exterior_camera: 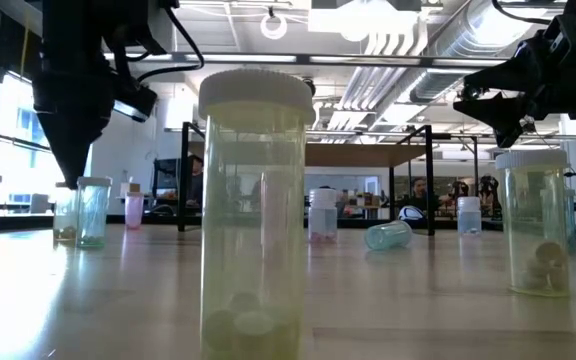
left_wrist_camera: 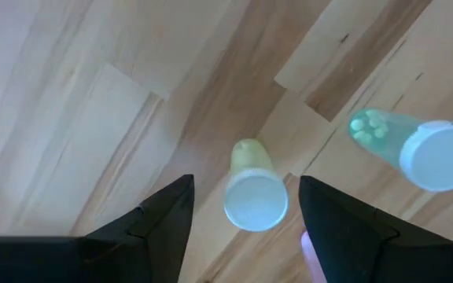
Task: Pick and place medicine bottles onto shelf by color
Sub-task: Put the left yellow pill bottle on the shelf
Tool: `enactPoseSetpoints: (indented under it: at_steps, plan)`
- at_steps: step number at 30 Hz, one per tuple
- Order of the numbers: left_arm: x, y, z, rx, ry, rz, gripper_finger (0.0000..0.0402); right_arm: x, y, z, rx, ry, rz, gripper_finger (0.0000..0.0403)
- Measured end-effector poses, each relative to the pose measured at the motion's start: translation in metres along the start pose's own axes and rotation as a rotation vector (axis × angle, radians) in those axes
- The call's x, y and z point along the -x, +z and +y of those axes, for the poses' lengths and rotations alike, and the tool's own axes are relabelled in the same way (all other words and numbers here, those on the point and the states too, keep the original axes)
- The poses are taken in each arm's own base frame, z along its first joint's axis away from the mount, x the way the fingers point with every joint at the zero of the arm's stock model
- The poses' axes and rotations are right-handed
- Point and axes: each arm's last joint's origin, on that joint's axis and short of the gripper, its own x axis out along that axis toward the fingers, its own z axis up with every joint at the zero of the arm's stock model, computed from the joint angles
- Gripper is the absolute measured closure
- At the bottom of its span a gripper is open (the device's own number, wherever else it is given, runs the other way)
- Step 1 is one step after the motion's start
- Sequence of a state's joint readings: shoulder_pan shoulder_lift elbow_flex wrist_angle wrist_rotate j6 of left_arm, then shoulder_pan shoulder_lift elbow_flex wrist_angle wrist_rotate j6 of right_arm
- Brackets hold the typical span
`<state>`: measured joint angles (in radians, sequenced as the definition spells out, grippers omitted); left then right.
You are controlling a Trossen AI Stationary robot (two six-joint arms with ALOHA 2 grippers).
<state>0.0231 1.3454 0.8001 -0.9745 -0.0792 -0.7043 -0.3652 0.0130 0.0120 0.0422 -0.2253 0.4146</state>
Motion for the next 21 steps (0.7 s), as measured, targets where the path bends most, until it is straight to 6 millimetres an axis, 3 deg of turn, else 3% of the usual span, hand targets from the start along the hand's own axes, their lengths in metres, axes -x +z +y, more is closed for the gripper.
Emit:
enactPoseSetpoints:
  at_steps: [10, 21]
  plan:
    - [0.0004, -0.0039, -0.0043, -0.024, -0.022, 0.018, 0.0270, 0.0000, 0.0000, 0.0000, 0.000, -0.001, 0.000, 0.0187]
    - [0.0006, -0.0050, -0.0056, -0.041, -0.027, 0.022, 0.0271, 0.0000, 0.0000, 0.0000, 0.000, 0.000, 0.000, 0.0187]
